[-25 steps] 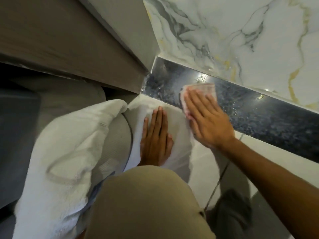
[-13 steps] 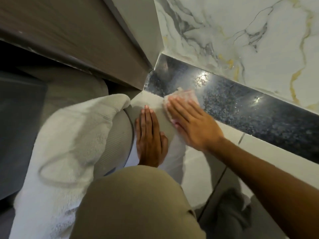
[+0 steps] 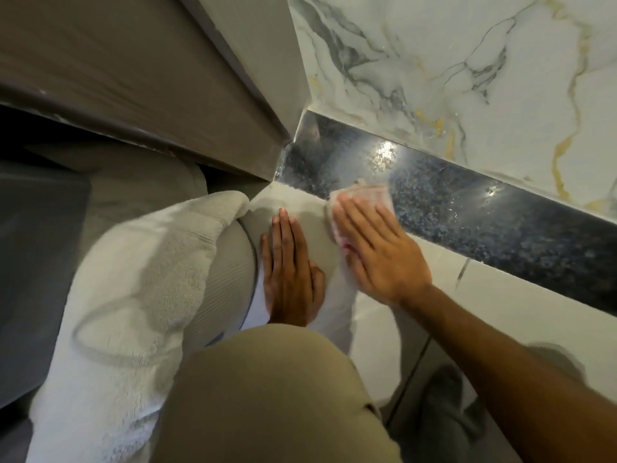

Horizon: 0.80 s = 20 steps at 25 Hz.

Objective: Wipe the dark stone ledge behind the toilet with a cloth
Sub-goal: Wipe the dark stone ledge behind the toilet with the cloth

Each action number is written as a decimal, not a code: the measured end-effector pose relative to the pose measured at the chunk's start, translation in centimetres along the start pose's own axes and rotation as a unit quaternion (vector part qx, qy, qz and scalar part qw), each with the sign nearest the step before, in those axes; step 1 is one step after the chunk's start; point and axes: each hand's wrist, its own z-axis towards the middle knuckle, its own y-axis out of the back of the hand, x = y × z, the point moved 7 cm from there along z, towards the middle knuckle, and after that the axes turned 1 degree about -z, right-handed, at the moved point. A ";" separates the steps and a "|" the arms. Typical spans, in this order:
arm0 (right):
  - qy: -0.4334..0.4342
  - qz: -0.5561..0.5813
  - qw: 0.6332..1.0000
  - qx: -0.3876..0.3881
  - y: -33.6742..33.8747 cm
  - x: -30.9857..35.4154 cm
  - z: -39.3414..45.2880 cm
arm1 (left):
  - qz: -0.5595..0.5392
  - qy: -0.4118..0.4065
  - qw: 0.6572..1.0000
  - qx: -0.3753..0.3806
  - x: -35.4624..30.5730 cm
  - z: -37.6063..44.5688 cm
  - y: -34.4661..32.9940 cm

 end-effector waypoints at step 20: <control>-0.273 -0.003 0.956 -0.106 1.8 -4.3 10.7 | -0.019 -0.104 0.994 -0.011 -2.9 0.1 -3.2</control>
